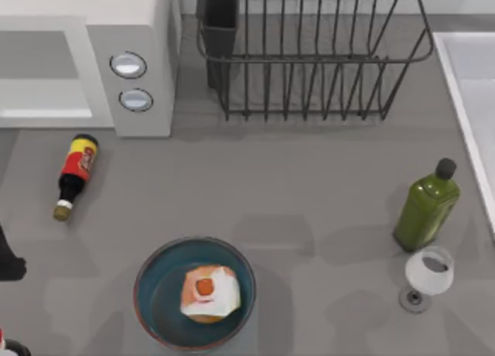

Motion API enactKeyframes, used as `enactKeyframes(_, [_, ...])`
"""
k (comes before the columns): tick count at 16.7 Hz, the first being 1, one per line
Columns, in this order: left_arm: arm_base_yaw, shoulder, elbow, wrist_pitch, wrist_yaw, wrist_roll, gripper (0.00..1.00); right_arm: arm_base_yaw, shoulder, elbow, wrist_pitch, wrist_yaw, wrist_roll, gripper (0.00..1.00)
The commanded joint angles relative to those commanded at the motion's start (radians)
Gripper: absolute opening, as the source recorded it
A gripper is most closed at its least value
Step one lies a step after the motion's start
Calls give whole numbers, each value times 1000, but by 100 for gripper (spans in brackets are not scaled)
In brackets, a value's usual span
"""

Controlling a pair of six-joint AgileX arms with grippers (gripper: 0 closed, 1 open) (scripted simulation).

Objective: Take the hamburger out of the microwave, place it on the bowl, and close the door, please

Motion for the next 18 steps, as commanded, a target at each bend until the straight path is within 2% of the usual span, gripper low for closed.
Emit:
enactKeyframes(8, [0, 0, 0, 0, 0, 0, 2, 0, 0, 0, 0, 0, 0, 100])
enactKeyframes(18, [-3, -3, 2, -4, -3, 0, 0, 0, 0, 0, 0, 0, 0, 100])
